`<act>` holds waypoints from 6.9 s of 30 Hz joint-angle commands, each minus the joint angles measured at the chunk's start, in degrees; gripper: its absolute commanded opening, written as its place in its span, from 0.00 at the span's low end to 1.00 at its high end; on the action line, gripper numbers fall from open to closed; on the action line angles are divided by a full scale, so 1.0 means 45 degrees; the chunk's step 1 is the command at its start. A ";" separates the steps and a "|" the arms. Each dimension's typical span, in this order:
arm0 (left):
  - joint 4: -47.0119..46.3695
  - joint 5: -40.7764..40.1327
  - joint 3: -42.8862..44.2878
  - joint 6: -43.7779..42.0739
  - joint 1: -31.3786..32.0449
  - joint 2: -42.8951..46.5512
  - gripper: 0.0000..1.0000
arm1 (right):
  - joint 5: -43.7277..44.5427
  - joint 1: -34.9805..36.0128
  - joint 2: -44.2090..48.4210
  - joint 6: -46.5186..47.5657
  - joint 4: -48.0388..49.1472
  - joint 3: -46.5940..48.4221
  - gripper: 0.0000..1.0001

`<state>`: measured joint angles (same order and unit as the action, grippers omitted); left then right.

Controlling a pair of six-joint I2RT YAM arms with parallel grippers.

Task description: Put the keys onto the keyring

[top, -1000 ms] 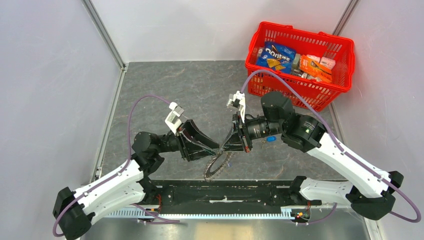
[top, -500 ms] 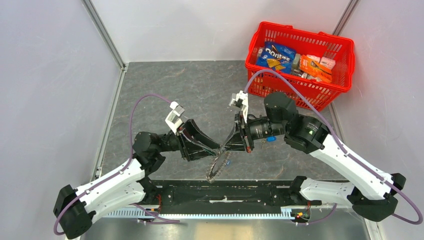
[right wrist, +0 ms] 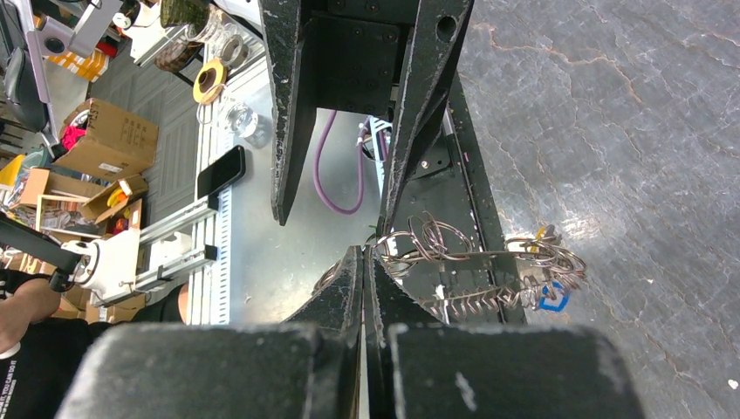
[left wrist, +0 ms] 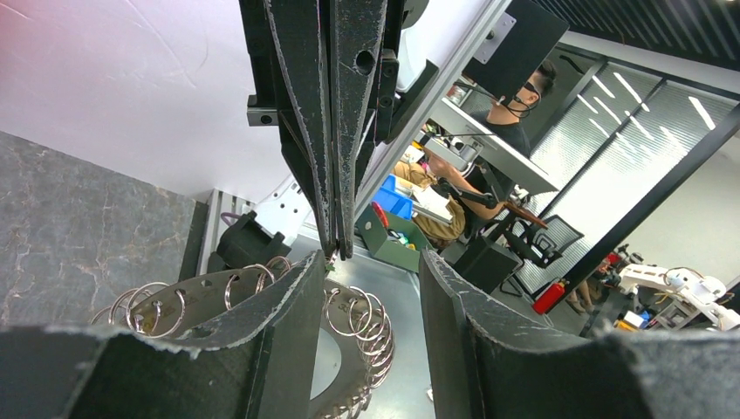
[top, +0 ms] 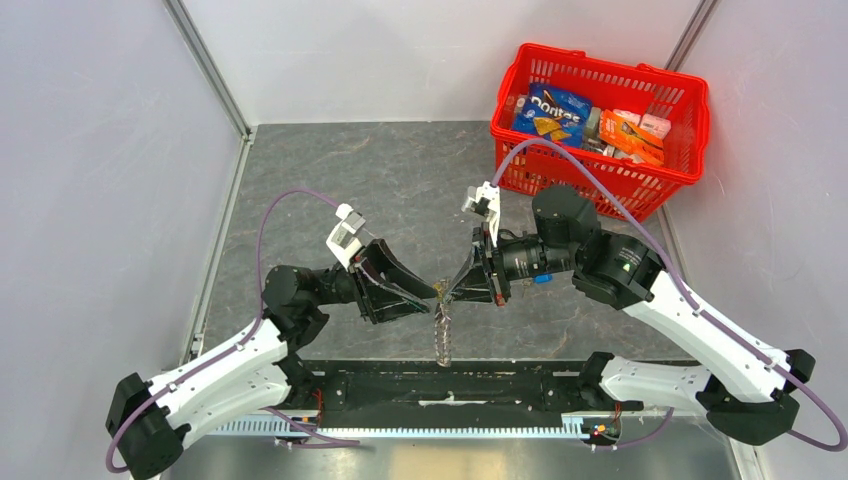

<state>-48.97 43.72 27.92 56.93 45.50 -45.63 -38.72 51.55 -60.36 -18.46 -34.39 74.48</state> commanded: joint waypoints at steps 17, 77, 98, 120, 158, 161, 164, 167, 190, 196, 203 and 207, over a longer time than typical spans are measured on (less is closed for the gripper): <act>-0.0408 0.0199 0.0066 0.0257 0.0163 -0.0173 0.49 | -0.0021 0.0009 -0.0097 -0.0273 0.0728 0.0793 0.00; 0.1693 0.0207 0.0486 -0.1562 0.0300 0.1096 0.02 | 0.3798 -0.0001 0.2052 -0.0656 -0.0977 0.0349 0.57; 0.2347 0.0069 0.0608 -0.3666 0.0300 0.2753 0.02 | 1.1217 -0.0812 0.0182 -0.4263 -0.4802 -0.2116 0.57; 0.3963 -0.0088 0.0771 -0.4135 0.0299 0.3672 0.02 | 1.2934 -0.4654 -0.2163 -0.8006 -0.1153 -0.6225 0.54; 0.4007 -0.0050 0.0648 -0.3998 0.0300 0.3577 0.02 | 1.3590 -0.6084 -0.5165 -1.0099 0.0748 -0.6669 0.11; 0.3997 -0.0049 0.0615 -0.3998 0.0300 0.3586 0.02 | 1.3530 -0.6067 -0.5213 -0.9988 0.0733 -0.6687 0.00; 0.4012 -0.0049 0.0620 -0.3998 0.0290 0.3604 0.02 | 1.3282 -0.6076 -0.4986 -0.9826 0.0748 -0.6735 0.00; 0.4050 -0.0049 0.0654 -0.3998 0.0300 0.3594 0.02 | 1.3066 -0.6069 -0.4167 -0.9429 0.0710 -0.6879 0.00; 0.3475 0.0122 0.1403 -0.2925 0.0300 0.2727 0.02 | 0.3029 -0.6081 0.1890 -0.0474 -0.1951 -0.2489 0.00; 0.3470 0.0432 0.1879 -0.2895 0.0300 0.2523 0.02 | -0.0117 -0.6054 0.1827 0.1022 -0.2369 -0.0920 0.00; 0.2827 0.0907 0.2262 -0.2277 0.0300 0.2038 0.02 | -0.2872 -0.5940 0.1683 0.1439 -0.1574 0.0280 0.00; 0.2086 0.1064 0.2262 -0.1733 0.0300 0.1777 0.02 | -0.3757 -0.5715 0.1440 0.1752 -0.1605 0.0893 0.00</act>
<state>-32.67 47.09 35.53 44.82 46.63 -36.88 -47.33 24.75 -53.10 -13.52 -44.16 74.56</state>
